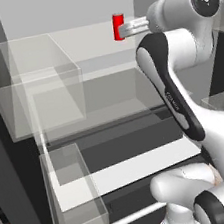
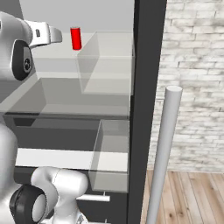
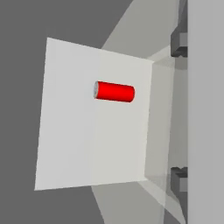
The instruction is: Open the fridge, grab two sodas, and place both sodas inside the bowl with ice on the dining counter.
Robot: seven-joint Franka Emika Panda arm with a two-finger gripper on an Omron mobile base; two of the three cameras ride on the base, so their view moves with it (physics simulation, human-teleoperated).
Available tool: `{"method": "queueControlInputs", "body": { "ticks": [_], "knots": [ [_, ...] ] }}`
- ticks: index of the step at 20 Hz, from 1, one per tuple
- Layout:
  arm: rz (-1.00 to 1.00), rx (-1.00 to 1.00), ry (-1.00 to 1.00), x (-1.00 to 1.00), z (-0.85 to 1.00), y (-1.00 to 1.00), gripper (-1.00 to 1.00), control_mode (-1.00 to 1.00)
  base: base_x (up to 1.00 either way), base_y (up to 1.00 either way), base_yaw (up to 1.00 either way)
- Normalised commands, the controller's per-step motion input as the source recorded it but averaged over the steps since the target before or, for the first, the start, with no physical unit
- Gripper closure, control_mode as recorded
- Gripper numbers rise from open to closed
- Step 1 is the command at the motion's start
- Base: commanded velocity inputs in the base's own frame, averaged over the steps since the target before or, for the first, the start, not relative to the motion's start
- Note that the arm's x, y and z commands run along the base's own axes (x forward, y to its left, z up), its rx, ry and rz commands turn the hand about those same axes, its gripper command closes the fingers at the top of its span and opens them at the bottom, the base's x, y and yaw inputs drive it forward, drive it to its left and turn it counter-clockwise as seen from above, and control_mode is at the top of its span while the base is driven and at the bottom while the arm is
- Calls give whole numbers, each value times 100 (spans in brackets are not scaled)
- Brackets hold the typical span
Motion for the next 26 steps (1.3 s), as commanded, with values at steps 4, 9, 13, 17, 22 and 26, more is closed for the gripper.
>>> {"method": "queueControlInputs", "body": {
  "ticks": [4, 9, 13, 17, 22, 26],
  "knots": [
    [0, 8, 0, 52, 12, -6, -100, -100, 0, 0, 0],
    [0, 2, 0, 56, 0, -15, -100, -100, 0, 0, 0],
    [0, 0, 3, 54, 0, -4, -100, -100, 0, 0, 0],
    [0, 0, 3, 55, 0, -4, -100, -100, 0, 0, 0],
    [0, 0, 2, 57, 0, -8, -100, -100, 0, 0, 0],
    [0, 0, 1, 53, 0, -2, -100, -100, 0, 0, 0]
  ]
}}
